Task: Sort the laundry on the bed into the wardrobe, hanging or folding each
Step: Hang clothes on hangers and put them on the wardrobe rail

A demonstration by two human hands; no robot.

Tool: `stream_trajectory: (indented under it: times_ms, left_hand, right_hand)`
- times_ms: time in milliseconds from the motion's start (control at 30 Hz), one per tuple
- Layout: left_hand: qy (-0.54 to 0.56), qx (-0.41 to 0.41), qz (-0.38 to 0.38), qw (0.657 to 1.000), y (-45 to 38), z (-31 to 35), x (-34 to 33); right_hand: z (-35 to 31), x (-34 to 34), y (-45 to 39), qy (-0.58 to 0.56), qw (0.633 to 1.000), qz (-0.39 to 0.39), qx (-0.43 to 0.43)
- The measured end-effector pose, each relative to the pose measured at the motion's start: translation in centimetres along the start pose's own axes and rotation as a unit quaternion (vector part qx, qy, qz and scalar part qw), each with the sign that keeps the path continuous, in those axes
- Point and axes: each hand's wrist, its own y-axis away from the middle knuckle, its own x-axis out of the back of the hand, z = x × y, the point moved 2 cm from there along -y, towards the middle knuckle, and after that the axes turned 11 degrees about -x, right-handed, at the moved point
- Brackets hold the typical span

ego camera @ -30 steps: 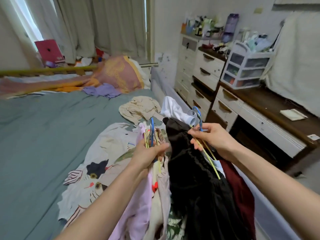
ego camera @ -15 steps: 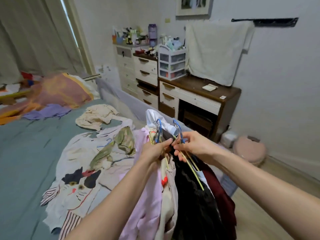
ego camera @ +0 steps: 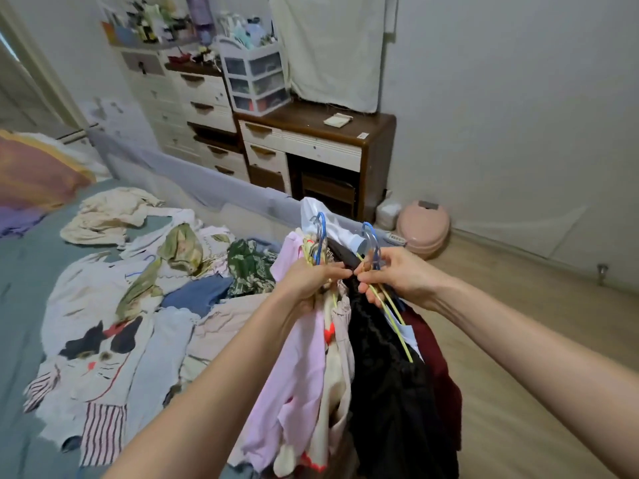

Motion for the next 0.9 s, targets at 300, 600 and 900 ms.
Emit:
stream_trajectory:
  times_ms: [300,600,900]
  left_hand:
    - [-0.059,-0.134,-0.035,0.989,3.2,-1.8,-11.5]
    - [-0.095,-0.131,-0.114,0.98,4.5,-2.8,-24.8]
    - [-0.139,-0.079,-0.194,0.968,5.0,-5.2,-35.4]
  right_hand:
    - [4.3,7.8,8.4,-0.051,0.996,0.067,0.009]
    - [10.7,14.3,17.4,-0.167,0.967,0.189,-0.022]
    - [17.3,17.6,26.0,-0.243,0.922,0.295,-0.055]
